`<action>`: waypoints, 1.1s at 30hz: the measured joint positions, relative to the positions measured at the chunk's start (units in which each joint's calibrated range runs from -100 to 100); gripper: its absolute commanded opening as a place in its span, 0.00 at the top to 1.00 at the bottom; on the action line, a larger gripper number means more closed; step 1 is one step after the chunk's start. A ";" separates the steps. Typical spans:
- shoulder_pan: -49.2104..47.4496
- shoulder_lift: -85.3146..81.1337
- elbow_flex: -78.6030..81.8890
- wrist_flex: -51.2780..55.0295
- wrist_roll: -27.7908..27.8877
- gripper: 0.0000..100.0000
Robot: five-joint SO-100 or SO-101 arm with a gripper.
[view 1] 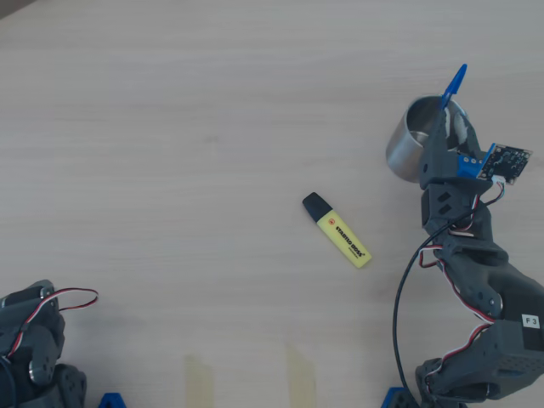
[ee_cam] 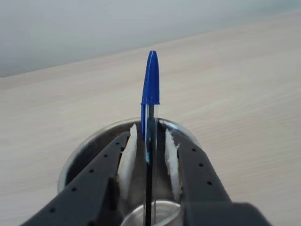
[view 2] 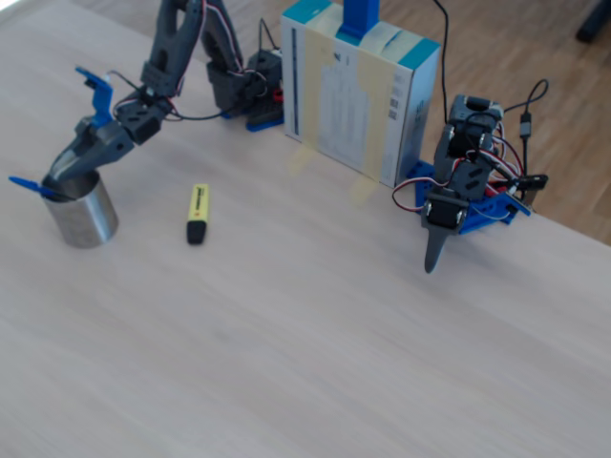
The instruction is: Grab the blue pen and put it in the silver cup.
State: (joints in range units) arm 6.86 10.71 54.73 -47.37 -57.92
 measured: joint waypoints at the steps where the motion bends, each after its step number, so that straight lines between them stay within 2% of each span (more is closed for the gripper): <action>1: -0.17 0.00 0.00 0.00 0.00 0.78; 20: -1.34 -1.75 0.09 0.00 -0.31 0.62; 33: -4.43 -2.08 -0.36 5.88 -0.21 0.60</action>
State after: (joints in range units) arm 2.42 8.63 54.37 -41.49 -58.12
